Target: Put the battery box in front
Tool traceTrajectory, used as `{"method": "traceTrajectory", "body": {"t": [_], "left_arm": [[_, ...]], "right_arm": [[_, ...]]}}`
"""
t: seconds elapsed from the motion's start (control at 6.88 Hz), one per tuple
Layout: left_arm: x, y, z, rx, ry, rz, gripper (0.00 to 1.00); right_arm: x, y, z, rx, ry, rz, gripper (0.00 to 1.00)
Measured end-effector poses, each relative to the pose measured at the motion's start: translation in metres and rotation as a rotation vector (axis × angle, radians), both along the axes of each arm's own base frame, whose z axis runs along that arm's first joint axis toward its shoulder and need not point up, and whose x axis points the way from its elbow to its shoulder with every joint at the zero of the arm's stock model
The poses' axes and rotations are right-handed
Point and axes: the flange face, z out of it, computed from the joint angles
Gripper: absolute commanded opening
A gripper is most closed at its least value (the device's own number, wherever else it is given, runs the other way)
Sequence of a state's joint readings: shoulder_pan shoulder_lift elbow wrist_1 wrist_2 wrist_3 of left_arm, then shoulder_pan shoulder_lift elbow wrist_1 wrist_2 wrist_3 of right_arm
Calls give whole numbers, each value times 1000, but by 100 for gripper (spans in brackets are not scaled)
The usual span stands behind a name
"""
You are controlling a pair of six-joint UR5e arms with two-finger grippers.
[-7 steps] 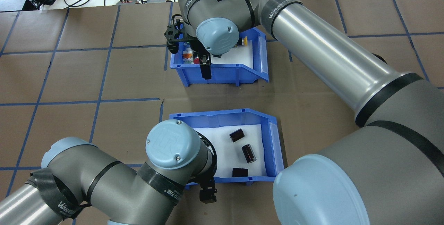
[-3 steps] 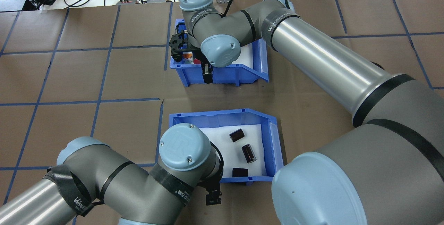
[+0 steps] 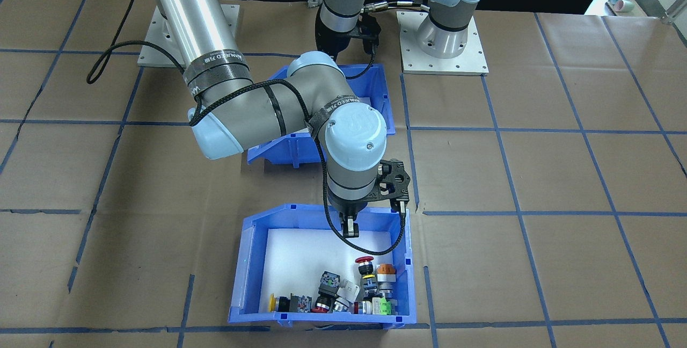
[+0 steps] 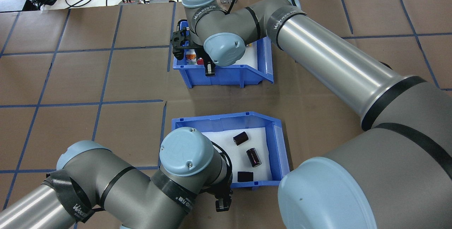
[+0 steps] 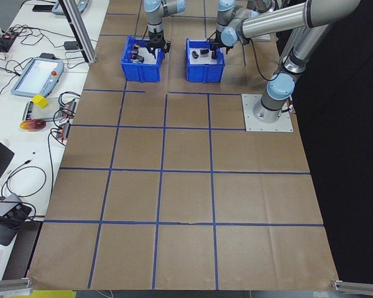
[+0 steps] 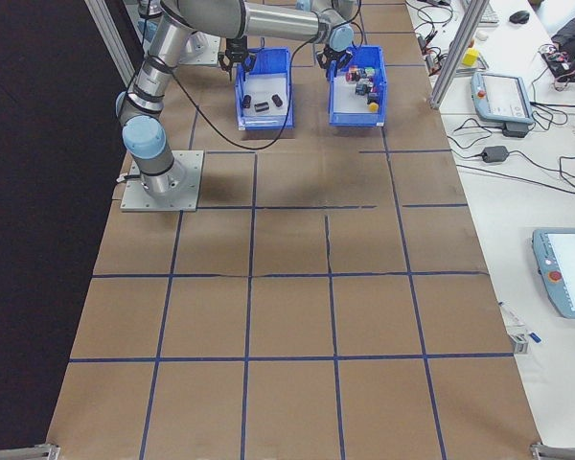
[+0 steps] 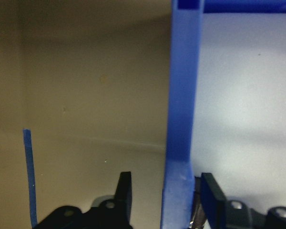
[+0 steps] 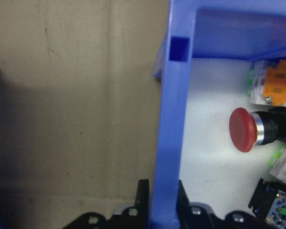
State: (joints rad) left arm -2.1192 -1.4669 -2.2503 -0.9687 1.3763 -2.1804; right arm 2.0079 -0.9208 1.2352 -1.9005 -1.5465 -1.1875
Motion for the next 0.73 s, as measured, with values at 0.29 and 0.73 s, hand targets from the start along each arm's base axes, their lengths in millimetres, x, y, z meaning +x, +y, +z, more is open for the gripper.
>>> {"method": "traceTrajectory", "body": {"t": [0.29, 0.73], "left_arm": [[1, -2, 10, -29, 13, -36, 0], [19, -18, 33, -98, -20, -85, 0]], "right_arm": [[-18, -10, 39, -16, -1, -19, 15], [-110, -38, 80, 7, 28, -38, 4]]}}
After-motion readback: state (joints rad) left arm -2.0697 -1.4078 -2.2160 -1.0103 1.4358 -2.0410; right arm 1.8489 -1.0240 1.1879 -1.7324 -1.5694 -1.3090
